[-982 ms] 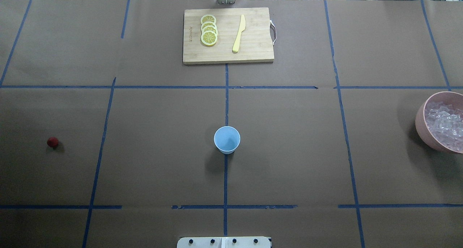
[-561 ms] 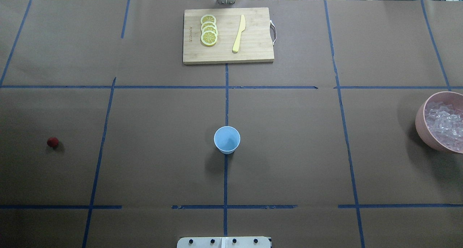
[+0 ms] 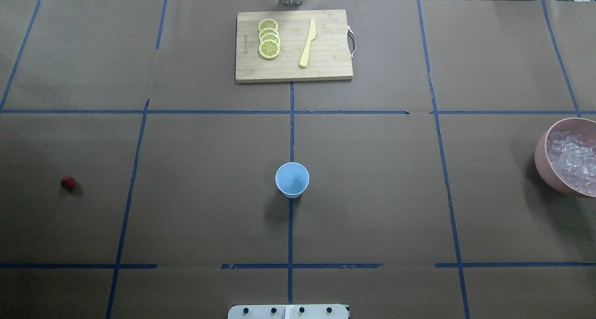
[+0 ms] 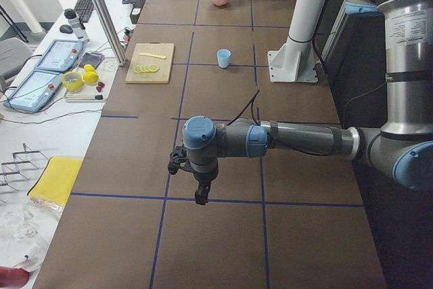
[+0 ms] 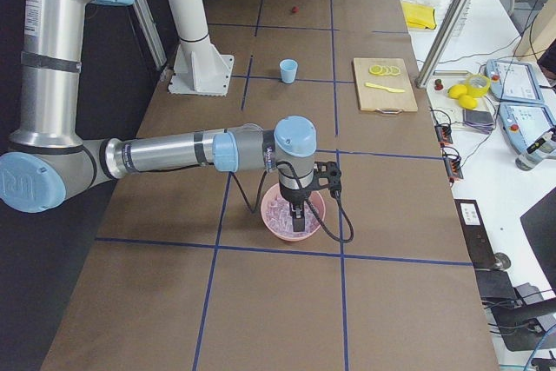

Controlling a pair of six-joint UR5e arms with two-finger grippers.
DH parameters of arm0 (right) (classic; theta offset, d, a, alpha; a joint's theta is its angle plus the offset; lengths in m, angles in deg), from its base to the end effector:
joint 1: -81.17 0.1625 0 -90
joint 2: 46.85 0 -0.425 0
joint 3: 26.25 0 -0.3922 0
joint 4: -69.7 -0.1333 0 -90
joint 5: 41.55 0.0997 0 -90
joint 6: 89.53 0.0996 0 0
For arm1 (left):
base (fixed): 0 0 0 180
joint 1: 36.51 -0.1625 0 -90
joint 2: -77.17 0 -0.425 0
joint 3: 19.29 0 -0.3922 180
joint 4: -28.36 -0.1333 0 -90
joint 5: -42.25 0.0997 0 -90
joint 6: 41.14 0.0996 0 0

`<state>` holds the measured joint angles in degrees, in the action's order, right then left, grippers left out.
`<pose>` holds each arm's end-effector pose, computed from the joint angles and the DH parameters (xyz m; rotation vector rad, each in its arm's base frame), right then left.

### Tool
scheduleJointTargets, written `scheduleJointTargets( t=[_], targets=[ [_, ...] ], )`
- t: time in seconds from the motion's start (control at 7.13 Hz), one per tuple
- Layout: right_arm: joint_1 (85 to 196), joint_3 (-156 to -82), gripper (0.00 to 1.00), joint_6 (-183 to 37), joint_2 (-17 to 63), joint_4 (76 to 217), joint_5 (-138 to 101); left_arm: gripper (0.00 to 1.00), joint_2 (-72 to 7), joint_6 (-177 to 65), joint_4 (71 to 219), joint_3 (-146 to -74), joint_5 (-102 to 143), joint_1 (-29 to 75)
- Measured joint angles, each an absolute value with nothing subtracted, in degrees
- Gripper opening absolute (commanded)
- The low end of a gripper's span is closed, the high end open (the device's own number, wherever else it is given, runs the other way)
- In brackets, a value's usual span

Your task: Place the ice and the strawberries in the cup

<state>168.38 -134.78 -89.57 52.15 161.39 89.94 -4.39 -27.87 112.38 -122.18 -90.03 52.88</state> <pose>0.0463 -0.4320 0.5776 0.1134 -0.7261 -0.0967 -0.0618 -0.4270 0.6288 0.0562 0.7378 0.2213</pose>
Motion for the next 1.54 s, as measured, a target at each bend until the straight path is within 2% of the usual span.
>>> scheduleJointTargets(
  t=[0.7,1.26,1.54],
  targets=[
    [159.65,-131.87,0.99,-77.80,52.21,148.48,89.89,1.00,-4.40,-27.87,112.37,-122.20,-90.03,52.87],
    [153.30,-123.80,0.94,-63.66,52.32,130.27,87.49,1.00,-4.40,-27.87,112.30,-122.14,-90.03,52.87],
    [151.50,-122.40,0.94,-61.59,52.35,128.22,85.58,1.00,-4.40,-27.87,112.35,-122.25,-90.06,52.87]
  ],
)
